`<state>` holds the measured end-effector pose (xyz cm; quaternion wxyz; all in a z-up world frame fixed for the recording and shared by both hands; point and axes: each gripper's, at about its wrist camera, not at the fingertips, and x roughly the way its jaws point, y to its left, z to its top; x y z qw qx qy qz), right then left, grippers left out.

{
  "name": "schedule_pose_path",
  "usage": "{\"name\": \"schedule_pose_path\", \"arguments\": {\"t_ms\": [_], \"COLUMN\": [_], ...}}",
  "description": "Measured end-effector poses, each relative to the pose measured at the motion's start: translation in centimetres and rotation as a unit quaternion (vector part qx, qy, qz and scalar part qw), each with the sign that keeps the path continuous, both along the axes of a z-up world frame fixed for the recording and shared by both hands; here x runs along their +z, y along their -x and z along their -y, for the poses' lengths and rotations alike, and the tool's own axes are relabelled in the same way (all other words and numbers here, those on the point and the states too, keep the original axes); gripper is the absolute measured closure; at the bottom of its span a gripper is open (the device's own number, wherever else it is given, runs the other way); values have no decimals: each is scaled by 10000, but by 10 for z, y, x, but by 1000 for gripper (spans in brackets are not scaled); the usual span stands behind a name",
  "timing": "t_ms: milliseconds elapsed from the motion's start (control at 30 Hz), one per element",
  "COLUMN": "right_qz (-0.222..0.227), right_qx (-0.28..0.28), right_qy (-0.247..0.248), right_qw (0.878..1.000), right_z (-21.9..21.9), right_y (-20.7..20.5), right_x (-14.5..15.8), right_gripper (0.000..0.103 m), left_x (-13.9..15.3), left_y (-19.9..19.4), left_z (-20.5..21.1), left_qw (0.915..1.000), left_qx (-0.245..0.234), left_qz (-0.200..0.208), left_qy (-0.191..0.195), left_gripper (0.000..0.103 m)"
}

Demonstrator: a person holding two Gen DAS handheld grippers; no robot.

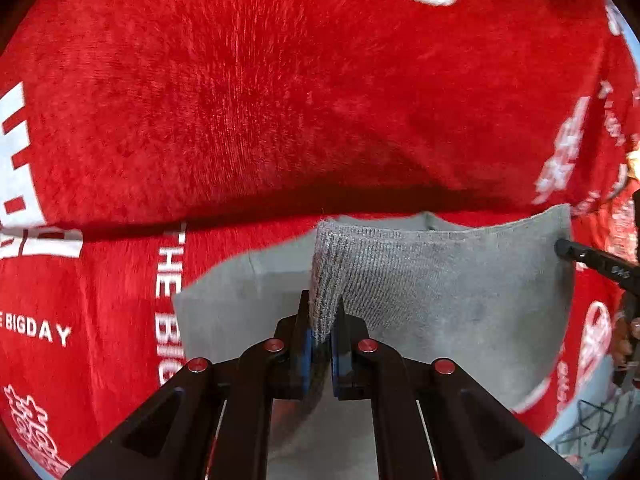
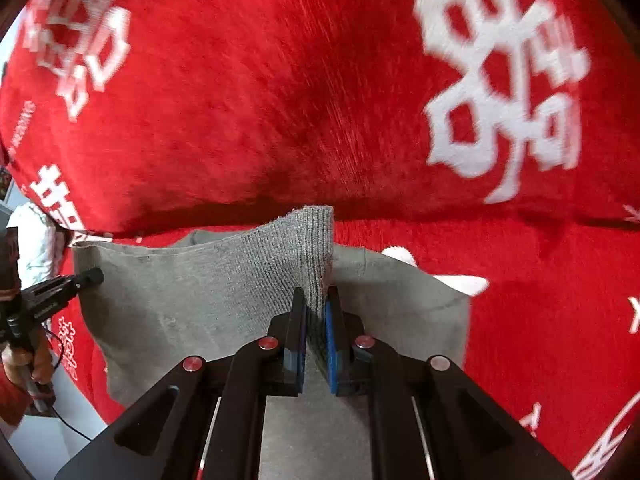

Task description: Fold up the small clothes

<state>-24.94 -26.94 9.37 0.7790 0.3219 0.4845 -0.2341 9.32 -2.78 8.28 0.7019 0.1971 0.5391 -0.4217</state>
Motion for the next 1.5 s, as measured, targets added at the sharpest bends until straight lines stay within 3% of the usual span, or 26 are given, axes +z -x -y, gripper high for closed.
{"name": "schedule_pose_path", "arguments": {"t_ms": [133,267,367,433,467,500,567,600,700,800,967,1033,1133,1267,1300,1367,1400,1500], "right_qz": [-210,-280,-21,-57,-193,-331,-542,-627,-459,-377,-420,-535,-1050,-1020,-882,-495,-325,178], "right_qx": [-183,-632,-1062,-1246,-1324,-1375,-1464,-1502,-1530,-1356,-909,-720,-467,-844,-1054,-1509,-1742,-2650], "right_qy": [-334,-694,-950,-871,-714,-588,-454,-392,-451,-470,-441,-448,-443,-749,-910,-1353,-1589,-2311], "right_qw": [9991,9952,9898,9884,9884,9882,9867,9859,9861,9889,9940,9950,9924,9884,9863,9780,9713,9360], "right_z": [17,31,38,40,41,43,43,43,33,5,-58,-79,-107,-110,-111,-112,-118,-121], "right_y": [-9,-5,6,10,11,12,13,15,27,41,67,74,88,120,131,154,166,196], "right_x": [-46,-87,-93,-91,-88,-86,-80,-77,-60,-44,-29,-32,-52,-55,-52,-47,-50,-58], "right_gripper": [94,93,92,89,89,89,89,89,85,84,84,84,86,86,82,52,31,29], "left_x": [-56,-94,-104,-105,-104,-102,-96,-92,-82,-68,-59,-64,-87,-98,-99,-96,-95,-99], "left_y": [-14,-18,-24,-30,-33,-36,-43,-48,-61,-58,-15,3,20,33,33,33,33,33], "left_z": [20,29,28,26,24,21,13,7,-12,-31,-70,-79,-100,-138,-142,-153,-156,-165], "left_qw": [9985,9963,9951,9948,9943,9931,9855,9833,9817,9823,9853,9849,9798,9756,9751,9738,9741,9667], "left_qx": [240,344,496,602,675,763,1080,1201,1422,1387,1177,1145,1223,1428,1456,1521,1524,1601], "left_qz": [-32,14,6,-85,-69,46,589,708,516,487,195,118,-96,-304,-359,-634,-795,-1754], "left_qy": [-495,-789,-851,-817,-823,-888,-1168,-1169,-1154,-1164,-1221,-1296,-1579,-1639,-1633,-1570,-1471,-958], "left_gripper": [95,95,94,88,78,50,24,24,24,24,24,24,24,22,22,23,23,23]}}
